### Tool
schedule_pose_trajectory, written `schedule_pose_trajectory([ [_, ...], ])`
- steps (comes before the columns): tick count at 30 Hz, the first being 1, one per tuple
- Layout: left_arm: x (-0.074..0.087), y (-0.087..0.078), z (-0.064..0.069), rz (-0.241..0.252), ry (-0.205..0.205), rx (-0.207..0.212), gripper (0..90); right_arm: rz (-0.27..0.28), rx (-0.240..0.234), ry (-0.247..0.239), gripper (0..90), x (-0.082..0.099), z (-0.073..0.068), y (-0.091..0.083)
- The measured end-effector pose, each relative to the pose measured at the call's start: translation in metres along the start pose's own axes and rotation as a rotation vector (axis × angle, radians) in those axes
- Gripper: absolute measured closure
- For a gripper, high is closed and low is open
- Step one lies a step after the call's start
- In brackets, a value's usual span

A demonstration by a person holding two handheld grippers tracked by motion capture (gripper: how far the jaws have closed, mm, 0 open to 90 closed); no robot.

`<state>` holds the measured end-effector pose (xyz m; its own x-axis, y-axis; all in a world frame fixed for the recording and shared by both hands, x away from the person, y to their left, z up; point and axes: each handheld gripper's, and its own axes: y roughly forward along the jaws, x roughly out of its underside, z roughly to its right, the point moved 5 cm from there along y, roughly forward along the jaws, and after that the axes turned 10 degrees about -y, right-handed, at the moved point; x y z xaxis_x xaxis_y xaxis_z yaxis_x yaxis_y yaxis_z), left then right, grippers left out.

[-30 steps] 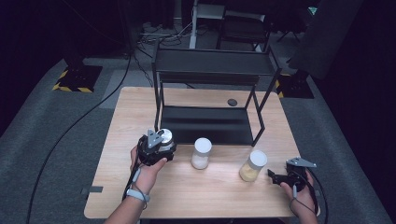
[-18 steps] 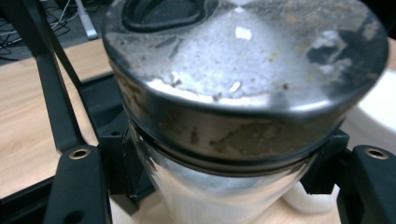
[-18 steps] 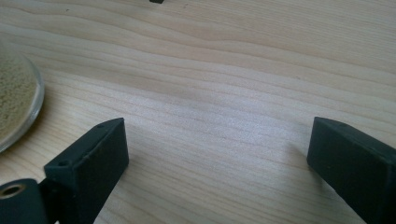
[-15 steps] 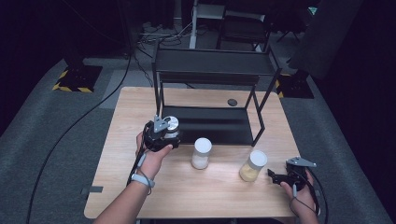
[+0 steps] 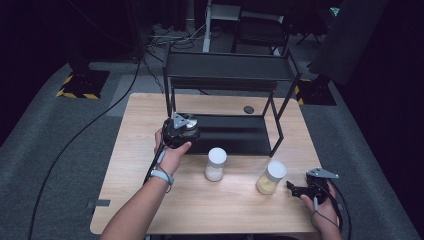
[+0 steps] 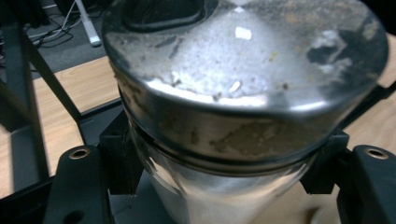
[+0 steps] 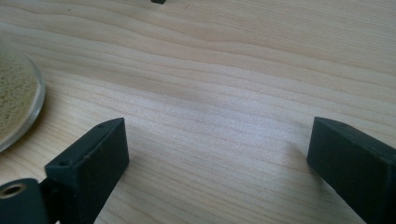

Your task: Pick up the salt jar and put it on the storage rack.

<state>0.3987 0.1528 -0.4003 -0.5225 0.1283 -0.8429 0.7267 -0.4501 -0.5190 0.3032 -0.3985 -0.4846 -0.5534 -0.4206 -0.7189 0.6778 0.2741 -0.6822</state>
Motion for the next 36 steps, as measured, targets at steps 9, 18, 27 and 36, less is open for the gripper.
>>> schedule_pose_trajectory([
  [9,0.004,0.030,0.004,-0.031,0.030,-0.014,30.3,0.001,-0.006,-0.004,5.4,0.000,0.001,0.000],
  [18,0.013,0.054,0.000,-0.053,0.026,-0.007,30.3,0.002,-0.012,-0.010,5.4,0.000,0.003,0.001],
  [27,0.018,0.066,0.000,-0.082,0.050,-0.032,30.3,0.001,-0.014,-0.012,5.4,-0.001,0.005,0.001],
  [36,0.021,0.072,-0.003,-0.100,0.034,-0.027,30.2,0.002,-0.015,-0.013,5.4,-0.001,0.005,0.001],
])
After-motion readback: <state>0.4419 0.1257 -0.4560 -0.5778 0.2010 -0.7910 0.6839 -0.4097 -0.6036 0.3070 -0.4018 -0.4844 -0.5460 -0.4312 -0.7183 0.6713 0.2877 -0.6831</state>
